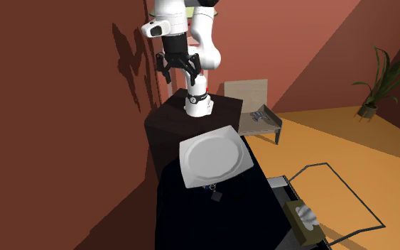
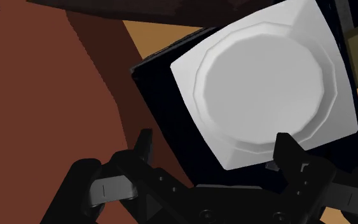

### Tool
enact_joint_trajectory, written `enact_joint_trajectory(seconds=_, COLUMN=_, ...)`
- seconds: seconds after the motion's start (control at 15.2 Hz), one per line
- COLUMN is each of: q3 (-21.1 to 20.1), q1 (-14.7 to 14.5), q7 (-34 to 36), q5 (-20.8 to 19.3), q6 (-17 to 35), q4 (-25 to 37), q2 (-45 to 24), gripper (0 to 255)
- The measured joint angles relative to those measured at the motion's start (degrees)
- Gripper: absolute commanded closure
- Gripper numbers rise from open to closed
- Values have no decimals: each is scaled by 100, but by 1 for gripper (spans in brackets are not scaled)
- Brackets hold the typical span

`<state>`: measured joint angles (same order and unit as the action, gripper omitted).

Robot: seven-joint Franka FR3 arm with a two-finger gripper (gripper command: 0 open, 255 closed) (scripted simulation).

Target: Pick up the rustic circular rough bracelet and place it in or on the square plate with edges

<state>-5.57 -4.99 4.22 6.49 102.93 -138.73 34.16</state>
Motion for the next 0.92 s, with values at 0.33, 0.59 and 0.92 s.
enact_joint_trajectory(seconds=0.33, q3=-405, q1=-184, q7=255, q5=103, q6=800, q4=111, q2=-862, gripper=0)
enact_joint_trajectory(seconds=0.59, q3=-691, q1=-290, q7=451, q5=71, q6=1425, q4=290, q2=-1635, gripper=0)
enact_joint_trajectory(seconds=0.92, q3=-1010, q1=-410, q7=764, q5=-127, q6=2036, q4=674, q2=-2607, gripper=0)
